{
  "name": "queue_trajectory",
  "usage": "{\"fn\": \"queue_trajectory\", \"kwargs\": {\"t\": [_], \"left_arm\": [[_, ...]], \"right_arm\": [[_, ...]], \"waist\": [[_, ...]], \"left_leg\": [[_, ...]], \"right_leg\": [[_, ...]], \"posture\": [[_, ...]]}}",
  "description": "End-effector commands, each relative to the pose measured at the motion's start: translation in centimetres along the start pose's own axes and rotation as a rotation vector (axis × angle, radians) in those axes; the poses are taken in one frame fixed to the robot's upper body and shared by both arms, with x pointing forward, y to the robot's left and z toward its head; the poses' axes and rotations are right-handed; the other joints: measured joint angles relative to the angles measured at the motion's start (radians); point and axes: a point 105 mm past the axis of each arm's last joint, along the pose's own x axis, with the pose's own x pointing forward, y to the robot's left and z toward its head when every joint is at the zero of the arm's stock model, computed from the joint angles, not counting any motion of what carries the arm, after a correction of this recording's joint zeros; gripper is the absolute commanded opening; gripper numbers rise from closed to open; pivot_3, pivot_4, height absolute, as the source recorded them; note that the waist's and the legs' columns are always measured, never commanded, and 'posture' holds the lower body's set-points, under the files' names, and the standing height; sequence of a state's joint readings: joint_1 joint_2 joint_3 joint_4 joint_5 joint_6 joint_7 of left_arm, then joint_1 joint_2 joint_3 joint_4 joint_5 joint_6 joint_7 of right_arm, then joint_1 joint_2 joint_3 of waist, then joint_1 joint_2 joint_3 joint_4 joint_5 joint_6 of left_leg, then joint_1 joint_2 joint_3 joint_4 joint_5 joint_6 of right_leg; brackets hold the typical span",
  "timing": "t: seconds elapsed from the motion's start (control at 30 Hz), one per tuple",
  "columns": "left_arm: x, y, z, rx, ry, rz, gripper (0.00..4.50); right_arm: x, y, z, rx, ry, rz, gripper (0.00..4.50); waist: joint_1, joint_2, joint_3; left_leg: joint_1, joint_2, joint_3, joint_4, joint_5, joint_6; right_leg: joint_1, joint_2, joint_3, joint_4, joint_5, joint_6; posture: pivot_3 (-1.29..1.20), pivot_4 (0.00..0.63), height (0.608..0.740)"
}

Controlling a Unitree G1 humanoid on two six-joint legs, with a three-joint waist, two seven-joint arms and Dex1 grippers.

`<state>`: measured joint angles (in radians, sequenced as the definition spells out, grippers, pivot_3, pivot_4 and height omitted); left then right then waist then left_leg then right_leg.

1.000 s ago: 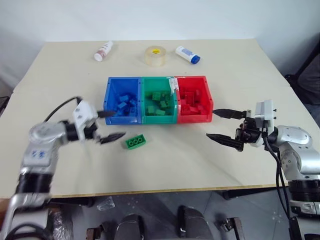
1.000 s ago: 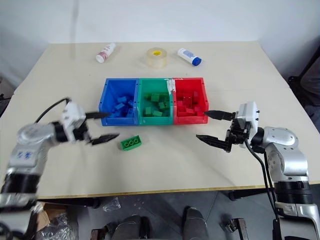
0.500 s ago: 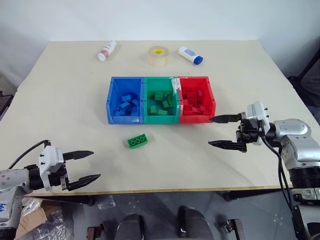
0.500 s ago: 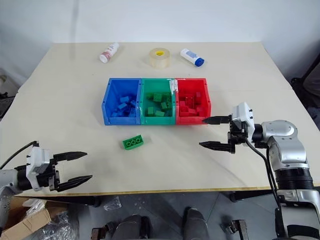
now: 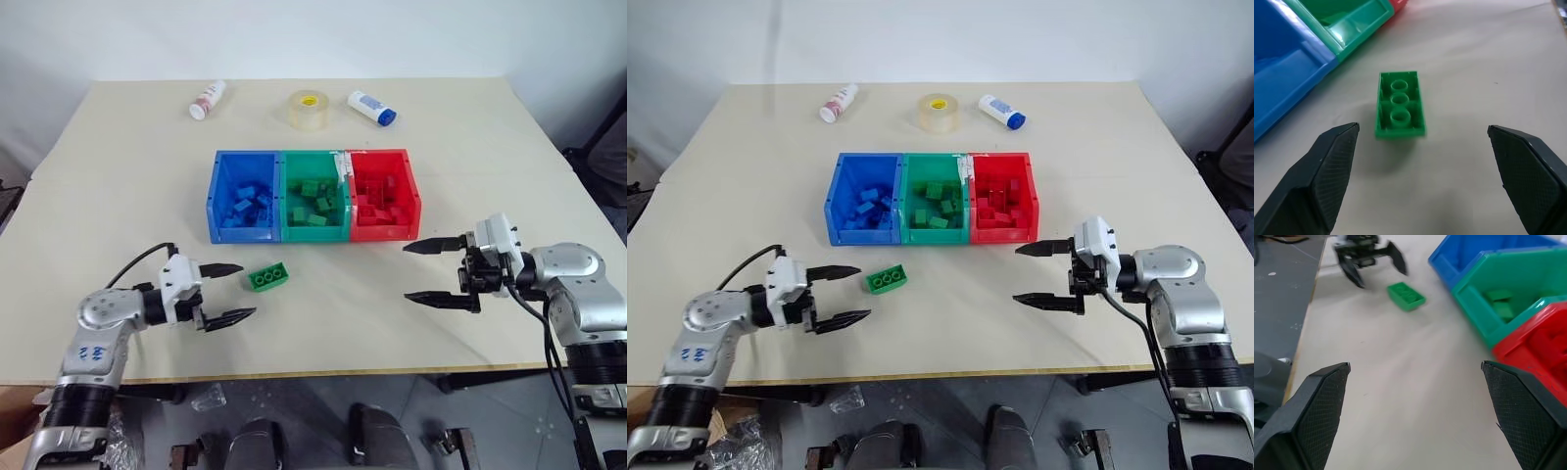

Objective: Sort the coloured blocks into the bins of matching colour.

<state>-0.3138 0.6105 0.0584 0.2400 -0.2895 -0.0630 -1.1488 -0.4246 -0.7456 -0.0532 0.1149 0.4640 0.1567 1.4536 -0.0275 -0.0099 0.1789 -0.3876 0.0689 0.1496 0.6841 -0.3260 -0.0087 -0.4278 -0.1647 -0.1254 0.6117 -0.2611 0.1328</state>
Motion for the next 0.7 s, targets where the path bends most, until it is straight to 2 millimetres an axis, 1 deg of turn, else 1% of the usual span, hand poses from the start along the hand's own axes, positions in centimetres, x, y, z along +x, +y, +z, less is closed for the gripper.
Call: {"fn": "queue_trajectory", "kwargs": {"t": [0.03,0.1,0.2,0.33,0.43,0.57,0.7], "left_arm": [[1.2,0.9,-0.6,0.020,0.015,-0.011,4.48],[2.0,1.0,-0.8,0.022,0.020,-0.054,4.48],[2.8,1.4,-0.8,0.012,0.012,-0.090,3.86],[3.3,1.9,-0.1,0.018,-0.013,-0.121,2.54],[3.4,2.1,0.4,0.024,-0.033,-0.139,1.52],[3.6,2.4,1.5,0.039,-0.060,-0.160,1.48],[4.0,2.7,3.7,0.081,-0.103,-0.176,1.48]], "right_arm": [[-0.6,0.2,1.2,-0.047,-0.017,-0.035,4.50],[-0.8,0.5,1.1,-0.045,-0.018,-0.059,4.50],[-1.0,1.0,1.0,-0.035,-0.030,-0.088,4.50],[-1.4,1.1,1.2,-0.024,-0.063,-0.130,4.50],[-1.6,1.5,1.5,-0.024,-0.100,-0.134,4.50],[-1.5,2.0,1.2,-0.020,-0.094,-0.127,4.50],[-1.6,1.7,1.6,-0.036,-0.107,-0.156,4.50]], "waist": [[0.001,0.000,0.000],[0.002,0.000,0.000],[0.003,0.000,0.000],[0.003,0.000,0.000],[0.003,0.000,0.000],[0.003,0.000,0.000],[0.003,0.000,0.000]], "left_leg": [[0.000,0.000,0.000,0.000,0.000,0.000],[0.000,0.000,0.000,0.000,0.000,0.000],[0.000,0.000,0.000,0.000,0.000,0.000],[0.000,0.000,0.000,0.001,0.000,0.000],[0.000,0.000,-0.001,0.001,0.000,0.000],[-0.001,0.000,-0.001,0.001,0.000,0.000],[0.000,0.000,-0.001,0.001,0.000,0.000]], "right_leg": [[0.000,0.000,0.000,0.000,0.000,0.000],[0.000,0.000,0.000,0.000,0.000,0.000],[0.000,0.000,0.000,0.000,0.000,0.000],[0.000,0.000,0.000,0.000,0.000,0.000],[0.000,0.000,0.000,0.000,0.000,0.000],[0.001,0.000,0.000,-0.001,0.000,0.001],[0.001,0.000,0.000,0.000,0.000,0.001]], "posture": [[0.00,0.150,0.740],[0.00,0.150,0.740],[0.00,0.150,0.740],[0.00,0.150,0.740],[0.00,0.150,0.740],[0.00,0.150,0.740],[0.00,0.150,0.740]]}}
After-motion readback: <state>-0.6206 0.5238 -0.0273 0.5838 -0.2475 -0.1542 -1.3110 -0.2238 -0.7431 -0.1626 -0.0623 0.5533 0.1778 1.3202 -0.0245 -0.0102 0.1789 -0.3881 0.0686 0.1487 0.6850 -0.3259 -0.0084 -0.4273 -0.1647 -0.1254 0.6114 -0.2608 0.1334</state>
